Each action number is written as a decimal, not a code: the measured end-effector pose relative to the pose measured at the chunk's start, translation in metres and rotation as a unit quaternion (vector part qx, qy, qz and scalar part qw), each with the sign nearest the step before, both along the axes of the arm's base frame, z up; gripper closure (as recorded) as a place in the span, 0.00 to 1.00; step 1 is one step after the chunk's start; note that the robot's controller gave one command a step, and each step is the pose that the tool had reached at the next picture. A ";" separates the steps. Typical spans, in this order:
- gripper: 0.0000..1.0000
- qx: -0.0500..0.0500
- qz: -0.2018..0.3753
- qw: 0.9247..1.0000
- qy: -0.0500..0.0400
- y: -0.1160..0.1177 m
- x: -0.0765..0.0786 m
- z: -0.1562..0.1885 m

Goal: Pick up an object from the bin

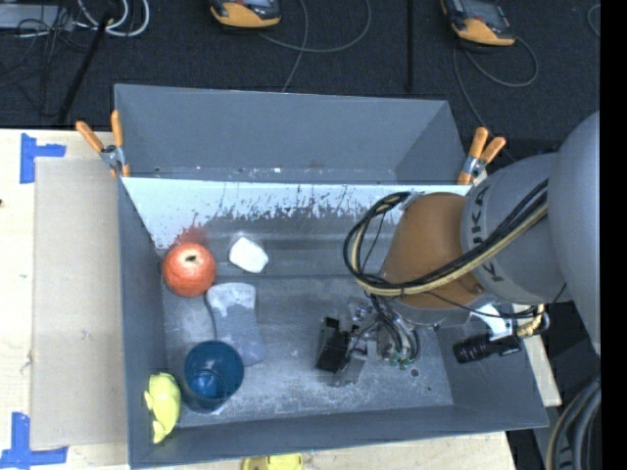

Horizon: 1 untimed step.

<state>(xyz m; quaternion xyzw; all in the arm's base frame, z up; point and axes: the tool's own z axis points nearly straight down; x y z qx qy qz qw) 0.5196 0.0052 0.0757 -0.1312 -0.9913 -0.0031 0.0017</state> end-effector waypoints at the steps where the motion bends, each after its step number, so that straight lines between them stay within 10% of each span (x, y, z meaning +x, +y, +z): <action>1: 1.00 -0.003 0.028 1.000 -0.001 0.008 -0.027 0.130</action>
Offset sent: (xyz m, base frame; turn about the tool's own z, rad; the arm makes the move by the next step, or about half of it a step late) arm 0.0000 0.0000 0.0000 0.0000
